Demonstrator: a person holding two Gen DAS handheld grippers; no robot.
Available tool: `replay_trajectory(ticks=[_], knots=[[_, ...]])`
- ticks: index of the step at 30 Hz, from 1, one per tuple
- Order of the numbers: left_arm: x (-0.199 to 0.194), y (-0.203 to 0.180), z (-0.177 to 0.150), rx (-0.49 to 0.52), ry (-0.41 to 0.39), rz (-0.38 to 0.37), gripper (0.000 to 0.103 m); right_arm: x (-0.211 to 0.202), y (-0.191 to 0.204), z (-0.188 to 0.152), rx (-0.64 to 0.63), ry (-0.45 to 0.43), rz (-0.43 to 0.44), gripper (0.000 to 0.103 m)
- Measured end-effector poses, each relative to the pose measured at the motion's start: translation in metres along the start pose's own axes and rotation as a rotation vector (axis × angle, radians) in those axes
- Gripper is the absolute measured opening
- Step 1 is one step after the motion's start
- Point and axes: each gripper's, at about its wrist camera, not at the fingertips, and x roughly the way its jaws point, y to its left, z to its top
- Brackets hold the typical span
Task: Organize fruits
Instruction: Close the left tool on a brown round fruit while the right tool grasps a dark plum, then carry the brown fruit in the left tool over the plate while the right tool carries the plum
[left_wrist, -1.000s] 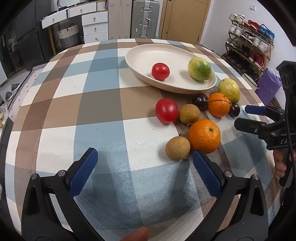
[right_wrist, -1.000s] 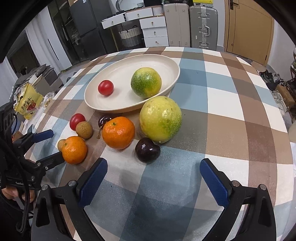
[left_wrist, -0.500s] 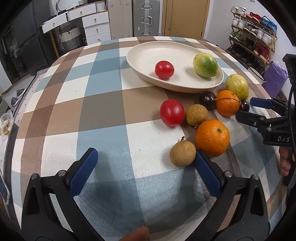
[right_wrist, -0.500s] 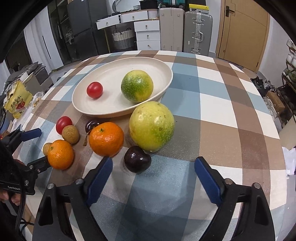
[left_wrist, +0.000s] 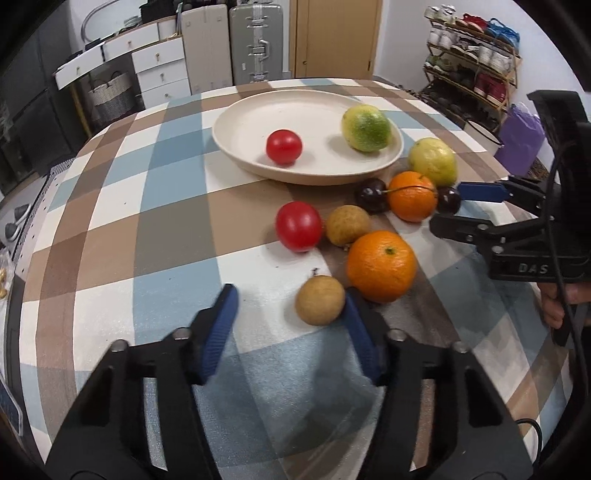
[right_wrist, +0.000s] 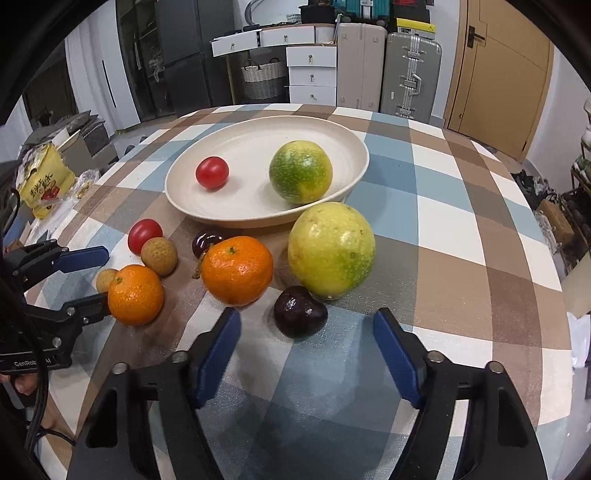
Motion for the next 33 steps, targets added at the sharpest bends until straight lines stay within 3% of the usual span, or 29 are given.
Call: replay_trajectory(ticks=[3,6,9,15,33], knots=[[-0.002,-0.002,-0.001,-0.006,-0.012,-0.028,0.022,-0.002,0.000,-0.001,0.015,-0.016,0.002,0.058],[-0.004,-0.001,-0.002,-0.030,-0.018,-0.062,0.022,-0.005,-0.003,-0.002,0.030,-0.025,0.012,0.038],[-0.007,0.001,-0.004,-0.046,-0.026,-0.074,0.022,-0.006,-0.005,-0.003,0.046,-0.030,0.050,0.029],[-0.014,0.007,-0.003,-0.083,-0.044,-0.078,0.022,-0.011,-0.007,-0.008,0.063,-0.037,0.105,0.028],[-0.043,0.008,0.010,-0.090,-0.118,-0.066,0.022,-0.058,-0.002,-0.011,0.051,-0.144,0.118,0.028]])
